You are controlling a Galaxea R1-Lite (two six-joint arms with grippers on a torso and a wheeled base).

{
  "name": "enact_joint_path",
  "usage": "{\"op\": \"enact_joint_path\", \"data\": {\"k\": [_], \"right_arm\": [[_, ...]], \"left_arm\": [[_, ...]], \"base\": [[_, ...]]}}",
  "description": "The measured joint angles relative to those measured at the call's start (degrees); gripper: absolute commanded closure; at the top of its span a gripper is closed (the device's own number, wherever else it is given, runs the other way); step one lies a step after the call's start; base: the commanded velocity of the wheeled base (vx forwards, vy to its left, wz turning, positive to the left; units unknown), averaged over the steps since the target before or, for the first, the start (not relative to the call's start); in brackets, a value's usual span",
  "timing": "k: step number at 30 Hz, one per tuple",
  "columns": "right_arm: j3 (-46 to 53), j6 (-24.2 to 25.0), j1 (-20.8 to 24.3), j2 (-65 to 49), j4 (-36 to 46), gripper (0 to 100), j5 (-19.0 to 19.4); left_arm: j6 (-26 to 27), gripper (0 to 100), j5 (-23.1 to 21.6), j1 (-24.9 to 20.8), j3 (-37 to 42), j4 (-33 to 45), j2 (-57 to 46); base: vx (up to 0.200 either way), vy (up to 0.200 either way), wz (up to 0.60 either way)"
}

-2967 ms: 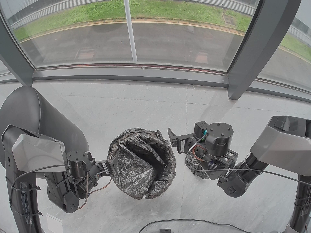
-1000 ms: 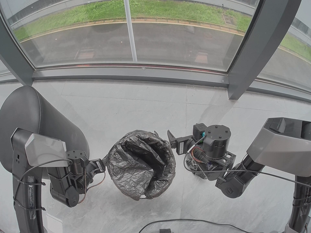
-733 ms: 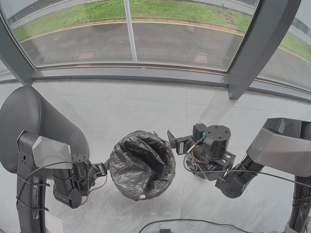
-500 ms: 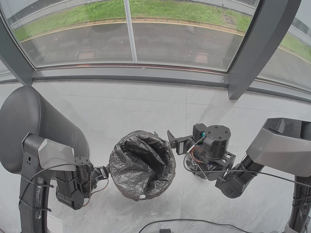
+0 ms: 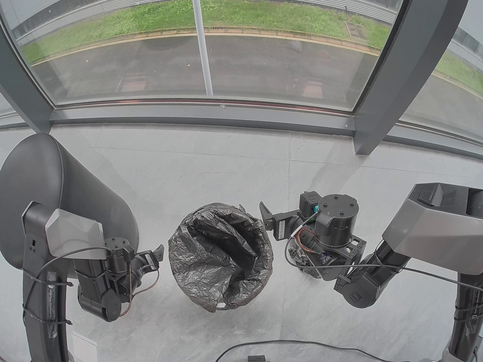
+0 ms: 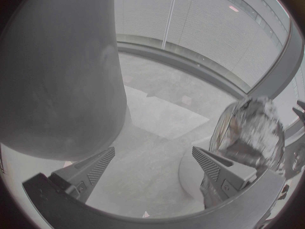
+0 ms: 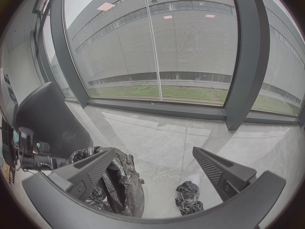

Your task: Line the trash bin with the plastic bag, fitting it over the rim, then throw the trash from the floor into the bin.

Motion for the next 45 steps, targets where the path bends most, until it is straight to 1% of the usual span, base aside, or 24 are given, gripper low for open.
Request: {"op": "enact_joint_path", "data": {"k": [4,9,12,14,19,21,24,28,32,36,40,42,45], "right_arm": [[0.00,-0.02,0.00,0.00,0.00,0,-0.02],[0.00,-0.02,0.00,0.00,-0.02,0,0.00],[-0.01,-0.02,0.00,0.00,-0.04,0,0.00],[-0.01,-0.05,0.00,0.00,-0.04,0,0.00],[-0.01,-0.10,0.00,0.00,-0.06,0,0.00],[-0.01,-0.07,-0.02,0.00,-0.06,0,0.00],[-0.06,-0.07,-0.09,0.00,-0.06,0,-0.02],[-0.17,-0.05,-0.09,0.00,-0.06,0,0.00],[-0.17,-0.02,-0.13,0.00,-0.06,0,0.00],[-0.23,-0.02,-0.13,0.09,-0.06,0,0.00],[-0.26,-0.02,-0.13,0.17,-0.06,0,0.00],[-0.26,-0.02,-0.13,0.22,-0.06,0,0.00],[-0.28,-0.02,-0.13,0.26,-0.06,0,0.00]], "left_arm": [[-1.23,0,0.02,0.55,2.93,0.00,-5.79],[-2.11,0,0.02,-1.27,7.84,0.00,-15.71],[-2.28,0,0.07,-4.39,10.67,0.09,-20.92],[-2.35,0,0.13,-7.39,12.47,0.06,-23.70],[-1.37,0,0.62,-13.18,15.42,0.05,-26.88],[0.95,0,0.90,-14.51,15.93,0.00,-26.90],[5.80,0,2.29,-15.85,15.75,0.00,-25.28],[10.37,0,4.43,-16.85,13.20,0.00,-21.61],[15.19,0,5.30,-17.31,10.92,-0.02,-18.16],[18.37,0,5.50,-17.35,8.74,0.00,-15.38],[19.70,0,6.01,-17.12,6.53,-0.02,-12.76],[20.77,0,7.52,-17.07,5.08,-0.02,-11.22],[22.32,0,10.97,-16.93,2.79,-0.02,-9.09]], "base": [[0.000,0.000,0.00],[0.000,0.000,0.00],[0.000,0.000,0.00],[0.000,0.000,0.00],[0.000,0.000,0.00],[0.000,0.000,0.00],[0.000,0.000,0.00],[0.000,0.000,0.00],[0.000,0.000,0.00],[0.000,0.000,0.00],[0.000,0.000,0.00],[0.000,0.000,0.00],[0.000,0.000,0.00]]}}
